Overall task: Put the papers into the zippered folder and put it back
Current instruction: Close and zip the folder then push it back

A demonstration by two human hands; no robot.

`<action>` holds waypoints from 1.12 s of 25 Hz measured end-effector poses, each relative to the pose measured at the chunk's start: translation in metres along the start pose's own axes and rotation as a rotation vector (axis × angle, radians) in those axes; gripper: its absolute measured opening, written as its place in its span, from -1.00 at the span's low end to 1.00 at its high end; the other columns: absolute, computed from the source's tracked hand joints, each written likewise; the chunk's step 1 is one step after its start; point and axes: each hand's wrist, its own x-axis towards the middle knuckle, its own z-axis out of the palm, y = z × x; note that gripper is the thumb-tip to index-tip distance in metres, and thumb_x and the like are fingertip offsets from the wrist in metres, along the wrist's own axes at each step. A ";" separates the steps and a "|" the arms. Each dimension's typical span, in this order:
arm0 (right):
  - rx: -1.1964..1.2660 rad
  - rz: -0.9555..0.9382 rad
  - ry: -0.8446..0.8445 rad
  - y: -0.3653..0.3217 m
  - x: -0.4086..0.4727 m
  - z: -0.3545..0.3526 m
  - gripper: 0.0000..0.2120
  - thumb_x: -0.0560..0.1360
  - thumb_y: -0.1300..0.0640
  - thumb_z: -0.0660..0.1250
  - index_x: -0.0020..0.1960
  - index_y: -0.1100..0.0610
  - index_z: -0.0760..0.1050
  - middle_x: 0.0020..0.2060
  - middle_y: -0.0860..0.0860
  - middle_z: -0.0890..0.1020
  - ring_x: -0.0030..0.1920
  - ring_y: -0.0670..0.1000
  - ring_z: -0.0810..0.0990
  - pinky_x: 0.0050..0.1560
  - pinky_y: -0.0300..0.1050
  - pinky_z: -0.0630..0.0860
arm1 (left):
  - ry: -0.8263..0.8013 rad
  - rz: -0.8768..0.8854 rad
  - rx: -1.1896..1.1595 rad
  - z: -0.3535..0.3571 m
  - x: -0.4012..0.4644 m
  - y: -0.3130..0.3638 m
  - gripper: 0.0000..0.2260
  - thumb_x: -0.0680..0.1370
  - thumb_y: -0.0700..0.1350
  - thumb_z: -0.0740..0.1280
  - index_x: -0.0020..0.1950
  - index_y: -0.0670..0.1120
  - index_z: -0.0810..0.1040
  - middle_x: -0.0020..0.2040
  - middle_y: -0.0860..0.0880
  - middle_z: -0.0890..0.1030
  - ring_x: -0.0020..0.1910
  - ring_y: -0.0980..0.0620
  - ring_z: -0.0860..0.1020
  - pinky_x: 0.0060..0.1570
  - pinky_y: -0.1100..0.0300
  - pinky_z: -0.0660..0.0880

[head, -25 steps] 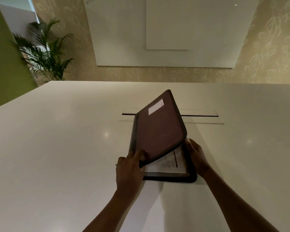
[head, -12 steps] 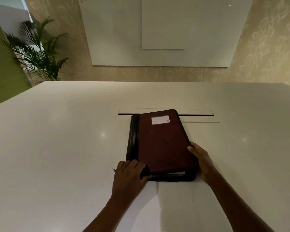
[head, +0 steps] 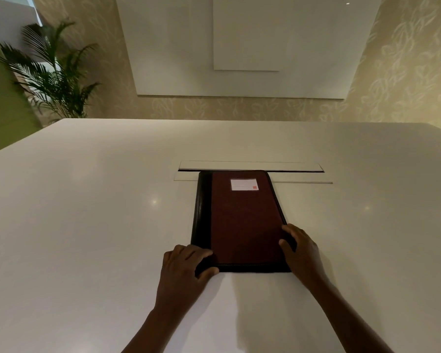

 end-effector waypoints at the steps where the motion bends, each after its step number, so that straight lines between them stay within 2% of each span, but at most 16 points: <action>1: -0.016 0.004 0.012 -0.003 -0.005 0.003 -0.60 0.56 0.18 0.32 0.40 0.15 0.44 0.38 0.07 0.48 0.39 0.05 0.43 0.35 -0.14 0.31 | -0.006 -0.018 -0.009 -0.002 -0.001 -0.003 -0.68 0.39 0.24 0.37 0.06 0.15 0.60 -0.01 0.23 0.58 0.00 0.16 0.50 0.02 0.22 0.31; 4: -0.084 0.017 0.015 -0.011 -0.014 0.012 -0.58 0.59 0.19 0.27 0.44 0.15 0.40 0.45 0.10 0.39 0.49 0.07 0.30 0.47 -0.07 0.21 | -0.019 -0.064 -0.038 -0.008 -0.002 -0.013 -0.65 0.37 0.27 0.37 0.08 0.16 0.60 0.05 0.26 0.57 0.04 0.21 0.50 0.09 0.24 0.28; 8: -0.164 -0.113 -0.092 -0.034 -0.025 0.032 -0.57 0.60 0.16 0.24 0.46 0.12 0.37 0.48 0.05 0.36 0.54 0.02 0.18 0.55 -0.06 0.06 | -0.050 -0.114 -0.141 -0.017 -0.001 -0.022 -0.64 0.35 0.22 0.43 0.09 0.14 0.61 0.04 0.27 0.58 0.00 0.28 0.55 0.06 0.15 0.48; 10: -0.151 -0.164 -0.139 -0.048 -0.033 0.047 -0.58 0.61 0.14 0.21 0.47 0.10 0.35 0.50 0.03 0.33 0.55 -0.01 0.15 0.55 -0.11 -0.02 | -0.080 -0.155 -0.236 -0.020 -0.002 -0.028 -0.61 0.32 0.21 0.46 0.11 0.15 0.60 0.01 0.31 0.58 -0.02 0.31 0.55 0.00 0.32 0.49; 13: -0.129 -0.226 -0.164 -0.070 -0.047 0.072 -0.57 0.62 0.11 0.17 0.49 0.07 0.32 0.52 0.00 0.28 0.56 -0.04 0.08 0.53 -0.17 -0.13 | -0.149 -0.188 -0.314 -0.025 -0.006 -0.037 -0.58 0.32 0.13 0.49 0.17 0.18 0.59 0.00 0.37 0.57 0.05 0.37 0.51 -0.02 0.54 0.37; 16: -0.093 -0.287 -0.194 -0.089 -0.061 0.095 -0.56 0.62 0.10 0.17 0.49 0.03 0.30 0.53 -0.04 0.26 0.57 -0.08 0.04 0.52 -0.21 -0.17 | -0.227 -0.158 -0.345 -0.029 -0.011 -0.048 -0.63 0.41 0.03 0.44 0.23 0.16 0.58 0.05 0.37 0.57 0.10 0.37 0.51 0.04 0.57 0.33; 18: -0.063 -0.337 -0.213 -0.098 -0.070 0.107 -0.56 0.61 0.13 0.20 0.48 0.02 0.32 0.52 -0.06 0.27 0.56 -0.11 0.03 0.51 -0.24 -0.18 | -0.239 -0.109 -0.349 -0.031 -0.015 -0.054 -0.66 0.49 -0.12 0.41 0.25 0.09 0.58 0.10 0.30 0.59 0.10 0.31 0.55 0.09 0.50 0.37; 20: -0.047 -0.369 -0.216 -0.105 -0.079 0.117 -0.56 0.57 0.18 0.26 0.44 0.03 0.38 0.50 -0.08 0.29 0.55 -0.12 0.05 0.51 -0.24 -0.15 | -0.225 -0.087 -0.357 -0.033 -0.019 -0.059 -0.63 0.49 -0.28 0.39 0.24 0.05 0.60 0.10 0.25 0.61 0.10 0.31 0.55 0.13 0.42 0.43; 21: -0.043 -0.375 -0.191 -0.109 -0.083 0.120 -0.58 0.54 0.22 0.31 0.39 0.05 0.44 0.46 -0.08 0.35 0.52 -0.10 0.12 0.52 -0.20 -0.04 | -0.208 -0.079 -0.358 -0.033 -0.020 -0.060 -0.62 0.49 -0.32 0.38 0.22 0.05 0.61 0.09 0.25 0.62 0.10 0.32 0.55 0.13 0.42 0.43; 22: -0.032 -0.383 -0.141 -0.112 -0.088 0.123 -0.61 0.49 0.28 0.37 0.30 0.07 0.52 0.38 -0.06 0.45 0.46 -0.07 0.26 0.49 -0.14 0.14 | -0.188 -0.076 -0.355 -0.033 -0.021 -0.062 -0.62 0.48 -0.33 0.37 0.19 0.06 0.62 0.06 0.27 0.62 0.08 0.33 0.55 0.11 0.44 0.43; 23: -0.021 -0.396 -0.074 -0.115 -0.093 0.125 -0.64 0.43 0.33 0.41 0.19 0.08 0.58 0.25 -0.05 0.55 0.33 -0.04 0.40 0.37 -0.13 0.34 | -0.171 -0.081 -0.351 -0.034 -0.021 -0.062 -0.63 0.48 -0.34 0.37 0.16 0.07 0.64 0.03 0.30 0.61 0.06 0.34 0.55 0.10 0.47 0.42; 24: -0.012 -0.399 -0.012 -0.118 -0.097 0.128 -0.67 0.38 0.36 0.43 0.08 0.07 0.59 0.11 -0.06 0.58 0.16 -0.05 0.48 0.20 -0.19 0.42 | -0.159 -0.095 -0.354 -0.035 -0.020 -0.063 -0.64 0.48 -0.33 0.38 0.13 0.08 0.65 0.00 0.33 0.61 0.05 0.34 0.55 0.08 0.48 0.41; 26: -0.008 -0.347 0.024 -0.123 -0.106 0.131 -0.68 0.33 0.36 0.42 -0.03 0.03 0.53 -0.05 -0.12 0.53 -0.07 -0.07 0.41 -0.04 -0.27 0.36 | -0.163 -0.148 -0.405 -0.037 -0.019 -0.065 -0.66 0.47 -0.27 0.40 0.10 0.14 0.66 -0.03 0.38 0.63 0.03 0.36 0.57 0.07 0.48 0.43; 28: 0.011 -0.275 -0.017 -0.125 -0.110 0.134 -0.73 0.37 0.26 0.42 -0.06 -0.04 0.47 -0.13 -0.20 0.48 -0.12 -0.11 0.38 -0.11 -0.27 0.35 | -0.207 -0.203 -0.485 -0.040 -0.018 -0.067 -0.68 0.45 -0.21 0.44 0.09 0.17 0.65 -0.03 0.36 0.65 0.02 0.35 0.60 0.03 0.48 0.45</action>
